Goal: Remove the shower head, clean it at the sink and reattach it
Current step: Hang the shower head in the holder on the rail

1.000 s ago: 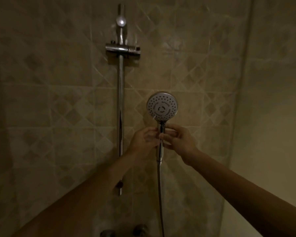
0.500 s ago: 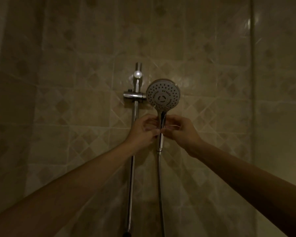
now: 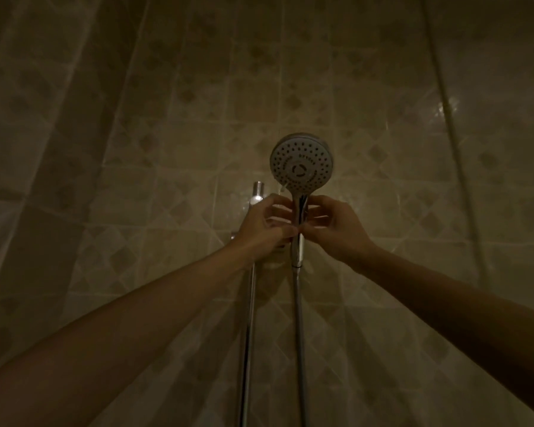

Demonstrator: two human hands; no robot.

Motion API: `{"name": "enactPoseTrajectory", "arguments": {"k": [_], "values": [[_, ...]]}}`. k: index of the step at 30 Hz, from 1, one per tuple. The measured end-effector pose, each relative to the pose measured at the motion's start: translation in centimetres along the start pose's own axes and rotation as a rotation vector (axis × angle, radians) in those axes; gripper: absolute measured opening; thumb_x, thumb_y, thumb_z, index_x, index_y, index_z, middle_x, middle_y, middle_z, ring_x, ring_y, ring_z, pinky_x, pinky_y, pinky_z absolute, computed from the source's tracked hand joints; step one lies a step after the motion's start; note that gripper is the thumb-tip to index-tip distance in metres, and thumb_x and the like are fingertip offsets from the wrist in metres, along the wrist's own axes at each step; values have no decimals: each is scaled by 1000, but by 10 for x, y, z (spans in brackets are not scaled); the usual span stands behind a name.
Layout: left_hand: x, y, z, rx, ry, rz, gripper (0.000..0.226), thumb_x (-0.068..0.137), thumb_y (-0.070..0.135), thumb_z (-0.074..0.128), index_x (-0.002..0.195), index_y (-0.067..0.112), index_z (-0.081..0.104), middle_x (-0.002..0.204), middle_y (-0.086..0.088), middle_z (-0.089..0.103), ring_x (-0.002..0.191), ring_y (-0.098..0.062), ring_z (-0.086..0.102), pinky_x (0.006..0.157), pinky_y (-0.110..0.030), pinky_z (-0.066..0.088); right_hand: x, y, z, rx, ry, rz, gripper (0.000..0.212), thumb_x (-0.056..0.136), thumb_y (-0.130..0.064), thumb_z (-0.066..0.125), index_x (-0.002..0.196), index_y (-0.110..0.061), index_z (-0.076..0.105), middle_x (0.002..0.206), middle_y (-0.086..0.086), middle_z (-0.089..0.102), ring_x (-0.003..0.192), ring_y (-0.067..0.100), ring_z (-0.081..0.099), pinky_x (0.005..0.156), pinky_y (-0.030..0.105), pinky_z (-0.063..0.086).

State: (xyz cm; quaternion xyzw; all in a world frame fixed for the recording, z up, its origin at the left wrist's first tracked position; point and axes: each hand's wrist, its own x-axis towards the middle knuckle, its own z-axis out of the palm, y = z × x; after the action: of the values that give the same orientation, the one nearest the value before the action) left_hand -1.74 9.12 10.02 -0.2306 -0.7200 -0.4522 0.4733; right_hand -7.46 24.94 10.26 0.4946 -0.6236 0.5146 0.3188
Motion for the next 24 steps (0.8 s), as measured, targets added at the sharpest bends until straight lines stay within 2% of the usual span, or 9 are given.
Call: {"name": "enactPoseTrajectory", "arguments": {"k": [2, 5, 7, 12, 15, 18, 22, 24], "values": [[7, 6, -2, 2, -4, 23, 40, 77, -8, 78, 108, 12, 62, 101, -12, 69, 88, -30, 73, 74, -48, 64, 9, -2, -3, -9, 9, -27, 53, 82, -12, 85, 130, -11, 64, 103, -3, 72, 93, 8, 71, 84, 30, 63], [14, 16, -5, 14, -7, 42, 43, 78, -4, 80, 115, 7, 62, 97, -3, 70, 78, -10, 74, 62, -27, 61, 23, -6, -5, -57, 21, -74, 52, 80, -14, 87, 126, -11, 63, 97, -9, 68, 86, 2, 68, 72, 14, 55], [19, 22, -6, 36, 6, 51, 43, 78, -2, 81, 116, 6, 62, 98, -4, 71, 81, -13, 73, 60, -21, 58, 32, -8, -5, -76, 26, -101, 53, 80, -14, 87, 127, -10, 62, 98, -8, 67, 86, 2, 67, 70, 13, 54], [31, 35, -13, 59, 38, 104, 44, 80, -3, 79, 119, 0, 60, 104, -16, 69, 88, -23, 72, 65, -23, 61, 51, -12, -3, -85, 60, -203, 52, 81, -16, 86, 126, -15, 60, 100, -10, 66, 92, 5, 68, 77, 22, 58], [30, 36, -16, 71, 34, 129, 44, 81, -1, 79, 120, 1, 60, 107, -16, 70, 92, -22, 72, 69, -23, 62, 54, -12, 1, -65, 70, -243, 55, 78, -11, 86, 126, -17, 60, 103, -15, 65, 94, 4, 69, 75, 17, 57], [27, 34, -16, 60, 59, 135, 44, 80, -1, 79, 119, 1, 60, 107, -17, 70, 90, -20, 73, 67, -21, 61, 54, -8, 4, -53, 73, -255, 56, 78, -10, 86, 127, -15, 60, 106, -9, 68, 95, 8, 70, 77, 21, 59], [27, 29, -16, 58, 89, 158, 38, 81, 2, 79, 115, 7, 63, 103, -15, 73, 88, -22, 74, 64, -20, 57, 54, -6, 8, -19, 67, -262, 52, 80, -12, 85, 125, -18, 60, 106, -9, 67, 94, 5, 70, 69, 13, 57], [28, 27, -20, 72, 104, 173, 36, 80, 2, 80, 111, 11, 64, 98, -13, 74, 85, -18, 74, 65, -23, 57, 55, -8, 9, -14, 62, -288, 50, 81, -13, 85, 125, -16, 60, 107, -6, 68, 95, 6, 70, 72, 13, 58]]}}
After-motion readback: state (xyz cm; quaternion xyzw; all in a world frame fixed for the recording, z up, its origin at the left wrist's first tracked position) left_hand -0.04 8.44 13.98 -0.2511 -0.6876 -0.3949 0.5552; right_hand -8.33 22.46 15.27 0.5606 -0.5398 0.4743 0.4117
